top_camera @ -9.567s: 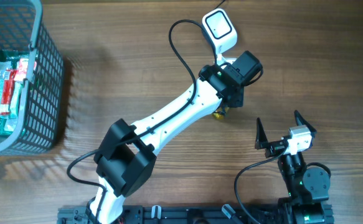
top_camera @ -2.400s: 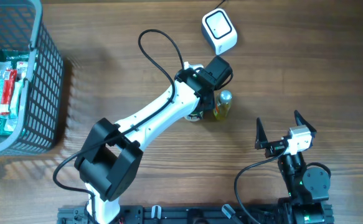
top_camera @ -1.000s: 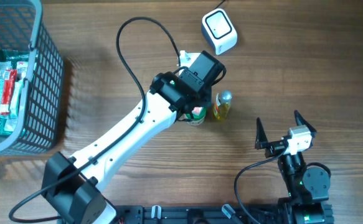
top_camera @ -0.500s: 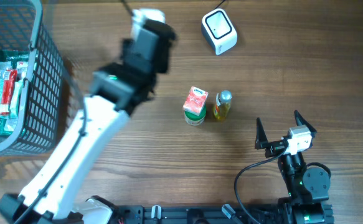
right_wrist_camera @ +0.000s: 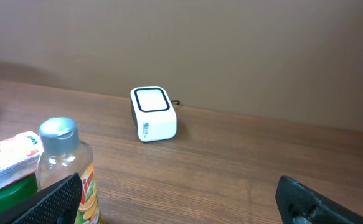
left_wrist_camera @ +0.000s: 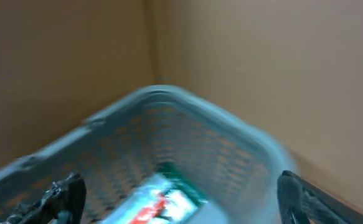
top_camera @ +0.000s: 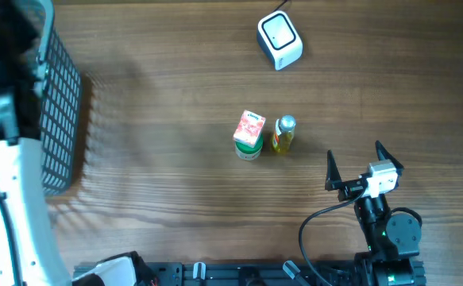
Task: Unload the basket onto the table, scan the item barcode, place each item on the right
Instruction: 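Reach the left gripper into the basket and grasp the green wipes pack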
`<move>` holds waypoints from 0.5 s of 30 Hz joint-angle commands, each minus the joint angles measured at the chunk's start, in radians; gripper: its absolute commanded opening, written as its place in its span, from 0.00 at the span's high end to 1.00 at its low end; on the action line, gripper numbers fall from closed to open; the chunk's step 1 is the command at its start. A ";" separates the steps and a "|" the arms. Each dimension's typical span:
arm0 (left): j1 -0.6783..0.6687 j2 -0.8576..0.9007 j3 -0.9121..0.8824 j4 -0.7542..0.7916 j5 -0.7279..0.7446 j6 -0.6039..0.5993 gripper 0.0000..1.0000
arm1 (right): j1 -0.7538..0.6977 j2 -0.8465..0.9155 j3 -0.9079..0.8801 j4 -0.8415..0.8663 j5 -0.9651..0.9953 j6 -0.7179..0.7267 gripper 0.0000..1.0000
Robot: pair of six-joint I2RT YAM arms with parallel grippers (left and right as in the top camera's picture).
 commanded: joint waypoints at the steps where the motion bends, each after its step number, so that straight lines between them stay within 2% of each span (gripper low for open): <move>1: 0.164 0.059 0.012 -0.006 0.110 0.010 0.01 | -0.006 -0.007 -0.001 0.003 -0.002 -0.014 0.00; 4: 0.254 0.127 0.012 -0.037 0.178 0.015 0.00 | -0.006 -0.007 -0.001 0.003 -0.001 -0.014 0.00; 8: 0.347 0.262 0.012 -0.100 0.327 0.117 0.04 | -0.006 -0.007 -0.001 0.003 -0.002 -0.014 0.00; 11: 0.375 0.362 0.012 -0.155 0.412 0.200 0.12 | -0.006 -0.007 -0.001 0.003 -0.002 -0.014 0.00; 13: 0.380 0.419 0.012 -0.187 0.464 0.249 0.27 | -0.006 -0.007 -0.001 0.003 -0.001 -0.014 0.00; 15: 0.379 0.458 0.012 -0.192 0.493 0.269 0.30 | -0.006 -0.007 -0.001 0.003 -0.001 -0.014 0.00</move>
